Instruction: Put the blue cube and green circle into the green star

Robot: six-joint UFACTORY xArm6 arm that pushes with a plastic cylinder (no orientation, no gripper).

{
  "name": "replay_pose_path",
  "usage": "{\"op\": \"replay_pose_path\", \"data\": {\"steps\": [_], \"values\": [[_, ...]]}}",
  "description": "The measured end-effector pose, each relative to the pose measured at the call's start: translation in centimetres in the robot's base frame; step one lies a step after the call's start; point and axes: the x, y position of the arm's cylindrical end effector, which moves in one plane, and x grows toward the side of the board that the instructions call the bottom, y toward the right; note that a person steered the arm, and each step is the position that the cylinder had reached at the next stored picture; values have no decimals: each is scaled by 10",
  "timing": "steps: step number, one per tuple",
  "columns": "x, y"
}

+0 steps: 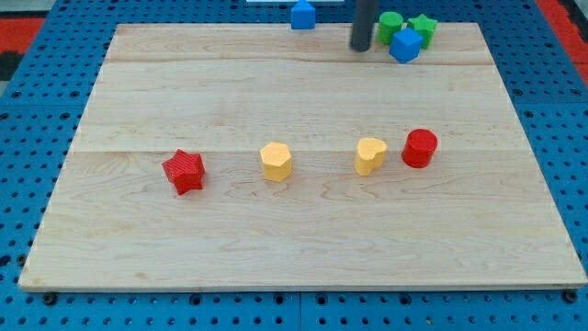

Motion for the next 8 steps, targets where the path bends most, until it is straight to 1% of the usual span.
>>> {"op": "replay_pose_path", "data": {"steps": [1, 2, 3, 4, 5, 6, 7, 8], "values": [[22, -108], [-14, -197], [5, -149], [40, -10], [83, 91], [114, 95], [117, 117], [155, 104]]}}
